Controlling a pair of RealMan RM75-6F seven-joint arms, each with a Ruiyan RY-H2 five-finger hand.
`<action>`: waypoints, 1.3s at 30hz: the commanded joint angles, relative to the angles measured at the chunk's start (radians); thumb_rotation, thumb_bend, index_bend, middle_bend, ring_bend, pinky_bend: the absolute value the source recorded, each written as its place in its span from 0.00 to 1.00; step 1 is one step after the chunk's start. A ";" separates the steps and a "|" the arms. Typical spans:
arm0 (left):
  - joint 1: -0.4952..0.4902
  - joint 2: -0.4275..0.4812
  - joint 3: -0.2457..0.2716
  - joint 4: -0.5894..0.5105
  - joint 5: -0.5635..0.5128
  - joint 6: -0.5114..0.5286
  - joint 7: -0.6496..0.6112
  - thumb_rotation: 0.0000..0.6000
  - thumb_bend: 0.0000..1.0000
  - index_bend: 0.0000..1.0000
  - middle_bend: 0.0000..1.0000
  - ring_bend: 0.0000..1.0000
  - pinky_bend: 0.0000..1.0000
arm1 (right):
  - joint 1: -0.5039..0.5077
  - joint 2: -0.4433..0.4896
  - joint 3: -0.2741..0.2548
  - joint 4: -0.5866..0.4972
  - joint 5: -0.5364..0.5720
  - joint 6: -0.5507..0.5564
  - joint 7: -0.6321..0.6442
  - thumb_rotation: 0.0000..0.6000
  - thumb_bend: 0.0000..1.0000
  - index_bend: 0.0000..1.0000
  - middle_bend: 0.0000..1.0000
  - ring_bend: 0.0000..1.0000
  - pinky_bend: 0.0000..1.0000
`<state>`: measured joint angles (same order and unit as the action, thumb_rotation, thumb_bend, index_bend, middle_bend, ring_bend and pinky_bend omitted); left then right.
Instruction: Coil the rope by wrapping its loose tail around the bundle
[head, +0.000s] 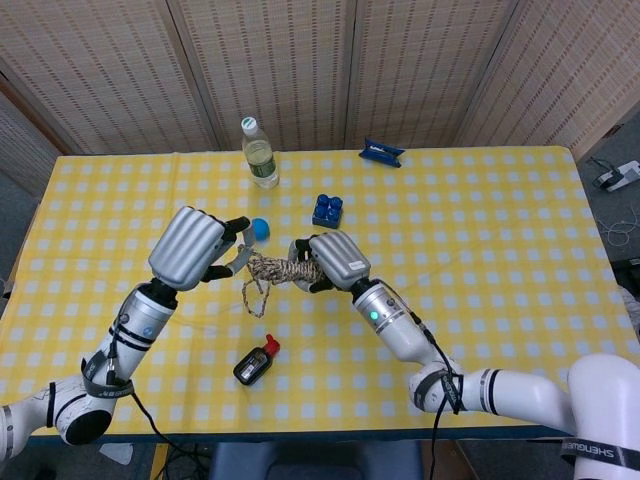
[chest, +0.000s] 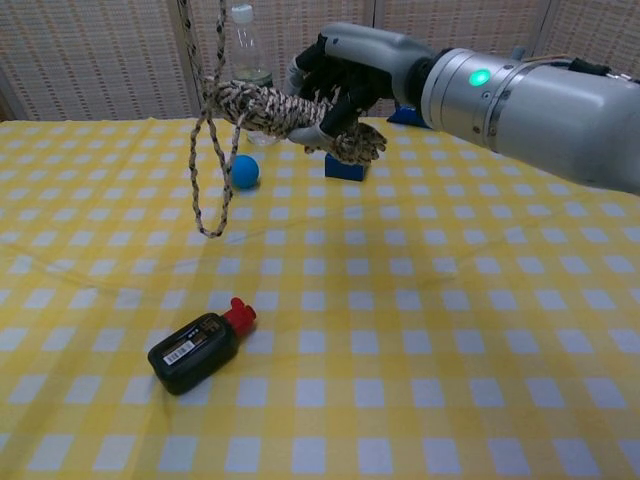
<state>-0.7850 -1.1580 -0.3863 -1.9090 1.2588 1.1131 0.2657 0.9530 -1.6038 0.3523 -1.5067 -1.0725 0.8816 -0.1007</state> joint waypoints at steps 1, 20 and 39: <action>-0.045 -0.020 -0.027 -0.014 -0.090 -0.030 0.044 1.00 0.39 0.70 0.95 0.89 0.94 | 0.006 -0.019 -0.005 0.014 -0.037 0.007 0.030 1.00 0.39 0.63 0.59 0.48 0.49; -0.146 -0.033 -0.060 -0.039 -0.317 -0.021 0.127 1.00 0.39 0.69 0.95 0.88 0.94 | -0.015 -0.092 -0.011 0.135 -0.136 0.083 0.162 1.00 0.39 0.65 0.59 0.48 0.49; -0.234 0.028 -0.153 -0.116 -0.420 -0.079 0.014 1.00 0.39 0.69 0.95 0.88 0.94 | 0.073 -0.178 0.043 0.218 -0.064 0.041 0.061 1.00 0.39 0.66 0.59 0.48 0.49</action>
<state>-1.0062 -1.1274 -0.5303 -2.0297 0.8547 1.0402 0.2882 1.0220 -1.7794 0.3968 -1.2881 -1.1299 0.9273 -0.0425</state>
